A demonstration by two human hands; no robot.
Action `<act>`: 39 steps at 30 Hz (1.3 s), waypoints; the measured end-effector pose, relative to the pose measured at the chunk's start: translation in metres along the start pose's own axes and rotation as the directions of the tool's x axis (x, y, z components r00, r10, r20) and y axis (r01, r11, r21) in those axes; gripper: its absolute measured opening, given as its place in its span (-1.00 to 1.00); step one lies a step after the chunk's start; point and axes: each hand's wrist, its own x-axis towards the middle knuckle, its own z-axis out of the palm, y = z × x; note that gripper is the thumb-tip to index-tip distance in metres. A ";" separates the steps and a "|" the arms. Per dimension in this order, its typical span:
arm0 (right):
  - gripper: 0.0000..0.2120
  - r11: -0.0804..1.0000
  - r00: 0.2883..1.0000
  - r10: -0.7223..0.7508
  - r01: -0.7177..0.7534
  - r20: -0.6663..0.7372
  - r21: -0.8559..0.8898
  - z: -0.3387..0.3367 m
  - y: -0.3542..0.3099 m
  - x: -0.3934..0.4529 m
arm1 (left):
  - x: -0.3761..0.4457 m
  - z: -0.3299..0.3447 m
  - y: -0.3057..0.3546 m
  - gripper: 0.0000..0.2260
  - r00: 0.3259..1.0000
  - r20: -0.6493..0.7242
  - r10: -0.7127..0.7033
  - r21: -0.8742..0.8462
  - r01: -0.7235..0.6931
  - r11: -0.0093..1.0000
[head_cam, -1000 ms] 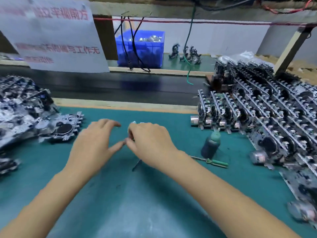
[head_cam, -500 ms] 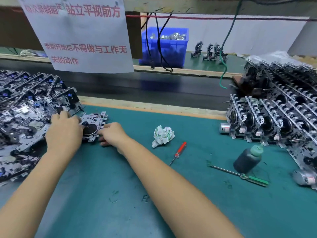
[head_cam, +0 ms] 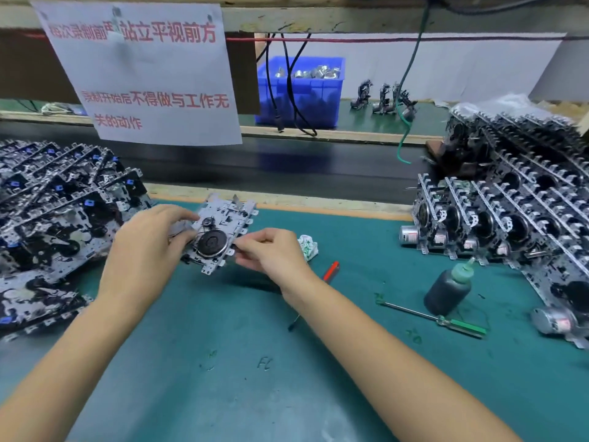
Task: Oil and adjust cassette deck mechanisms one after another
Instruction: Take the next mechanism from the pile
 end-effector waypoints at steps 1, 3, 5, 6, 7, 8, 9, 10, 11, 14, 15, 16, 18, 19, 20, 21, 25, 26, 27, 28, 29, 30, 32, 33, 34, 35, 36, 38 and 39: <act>-0.89 0.998 0.998 -0.057 0.056 -0.014 -0.024 -0.015 -0.004 -0.016 | -0.001 -0.003 0.013 -0.86 0.999 -0.001 0.042 -0.050 -0.042 0.998; -0.85 0.987 0.990 -0.141 0.138 -0.027 -0.084 -0.046 -0.011 -0.051 | -0.007 -0.007 0.041 -0.82 0.995 0.041 0.094 -0.183 -0.085 0.979; -0.84 0.978 0.985 -0.165 0.158 -0.043 -0.134 -0.076 -0.014 -0.087 | -0.015 -0.005 0.067 -0.78 0.983 0.121 0.140 -0.309 -0.097 0.946; -0.84 0.977 0.985 -0.165 0.156 -0.058 -0.143 -0.091 -0.013 -0.105 | -0.021 -0.001 0.079 -0.75 0.973 0.163 0.165 -0.366 -0.096 0.926; -0.83 0.978 0.983 -0.163 0.150 -0.082 -0.148 -0.103 -0.010 -0.122 | -0.027 0.004 0.091 -0.71 0.961 0.205 0.187 -0.414 -0.088 0.906; -0.80 0.977 0.981 -0.157 0.137 -0.115 -0.164 -0.114 -0.004 -0.137 | -0.033 0.012 0.102 -0.69 0.947 0.244 0.211 -0.454 -0.080 0.888; -0.76 0.976 0.977 -0.141 0.111 -0.159 -0.186 -0.124 0.004 -0.150 | -0.040 0.021 0.113 -0.70 0.930 0.275 0.245 -0.481 -0.087 0.872; -0.73 0.975 0.970 -0.121 0.076 -0.212 -0.209 -0.133 0.014 -0.162 | -0.047 0.030 0.123 -0.71 0.912 0.293 0.288 -0.498 -0.112 0.860; -0.70 0.971 0.960 -0.092 0.028 -0.264 -0.236 -0.140 0.024 -0.172 | -0.054 0.038 0.132 -0.70 0.892 0.304 0.333 -0.503 -0.147 0.852; -0.63 0.928 0.939 -0.049 -0.084 -0.342 -0.364 -0.153 0.049 -0.194 | -0.068 0.055 0.154 -0.70 0.825 0.306 0.475 -0.496 -0.287 0.819; -0.63 0.915 0.930 -0.059 -0.095 -0.364 -0.392 -0.156 0.053 -0.199 | -0.070 0.058 0.157 -0.71 0.807 0.294 0.511 -0.497 -0.327 0.803; -0.65 0.902 0.918 -0.079 -0.100 -0.389 -0.420 -0.158 0.057 -0.201 | -0.070 0.060 0.160 -0.71 0.798 0.283 0.532 -0.504 -0.348 0.791; -0.77 0.855 0.906 -0.113 -0.120 -0.408 -0.504 -0.163 0.061 -0.203 | -0.070 0.066 0.162 -0.69 0.802 0.272 0.533 -0.527 -0.339 0.779; -0.79 0.787 0.914 -0.118 -0.152 -0.389 -0.598 -0.164 0.059 -0.203 | -0.070 0.068 0.162 -0.69 0.809 0.271 0.521 -0.550 -0.314 0.774; -0.72 0.671 0.924 -0.146 -0.169 -0.353 -0.721 -0.167 0.055 -0.203 | -0.070 0.069 0.160 -0.68 0.816 0.280 0.506 -0.581 -0.276 0.766; -0.62 0.548 0.915 -0.240 -0.148 -0.324 -0.823 -0.172 0.051 -0.202 | -0.071 0.071 0.156 -0.61 0.816 0.304 0.492 -0.613 -0.228 0.757; -0.54 0.266 0.727 -0.656 -0.028 -0.202 -0.964 -0.199 0.030 -0.191 | -0.085 0.077 0.139 -0.06 0.699 0.522 0.489 -0.668 -0.022 0.744; -0.56 0.255 0.717 -0.669 -0.026 -0.196 -0.967 -0.204 0.029 -0.185 | -0.090 0.079 0.137 0.01 0.678 0.549 0.489 -0.663 -0.003 0.749; -0.56 0.257 0.722 -0.665 -0.020 -0.192 -0.966 -0.209 0.030 -0.181 | -0.094 0.081 0.135 0.04 0.677 0.557 0.480 -0.657 0.006 0.754; -0.57 0.271 0.733 -0.649 -0.023 -0.200 -0.962 -0.212 0.034 -0.177 | -0.096 0.083 0.135 0.04 0.689 0.549 0.472 -0.654 0.002 0.757; -0.60 0.298 0.749 -0.625 -0.029 -0.218 -0.954 -0.214 0.039 -0.174 | -0.097 0.085 0.136 0.03 0.704 0.534 0.468 -0.652 -0.010 0.759; -0.62 0.329 0.761 -0.605 -0.030 -0.235 -0.944 -0.215 0.044 -0.172 | -0.097 0.086 0.137 0.02 0.716 0.520 0.466 -0.649 -0.024 0.761; -0.64 0.372 0.766 -0.596 -0.002 -0.240 -0.928 -0.215 0.052 -0.171 | -0.097 0.087 0.136 0.02 0.724 0.507 0.468 -0.654 -0.030 0.756; -0.63 0.393 0.765 -0.598 0.019 -0.240 -0.919 -0.216 0.054 -0.171 | -0.097 0.087 0.136 0.02 0.724 0.504 0.471 -0.665 -0.022 0.746; -0.61 0.419 0.765 -0.594 0.032 -0.247 -0.907 -0.218 0.056 -0.170 | -0.097 0.088 0.135 0.02 0.724 0.502 0.473 -0.675 -0.013 0.737; -0.58 0.444 0.765 -0.589 0.040 -0.258 -0.895 -0.220 0.057 -0.169 | -0.097 0.088 0.135 0.02 0.725 0.500 0.474 -0.682 -0.009 0.731; -0.56 0.469 0.766 -0.583 0.044 -0.272 -0.882 -0.221 0.058 -0.169 | -0.097 0.089 0.134 0.02 0.723 0.500 0.478 -0.687 -0.004 0.726; -0.54 0.504 0.779 -0.557 0.042 -0.287 -0.862 -0.221 0.057 -0.169 | -0.097 0.088 0.133 0.00 0.702 0.510 0.497 -0.703 0.008 0.711; -0.51 0.513 0.790 -0.542 0.041 -0.287 -0.857 -0.221 0.057 -0.169 | -0.098 0.088 0.132 0.00 0.687 0.516 0.512 -0.713 0.013 0.701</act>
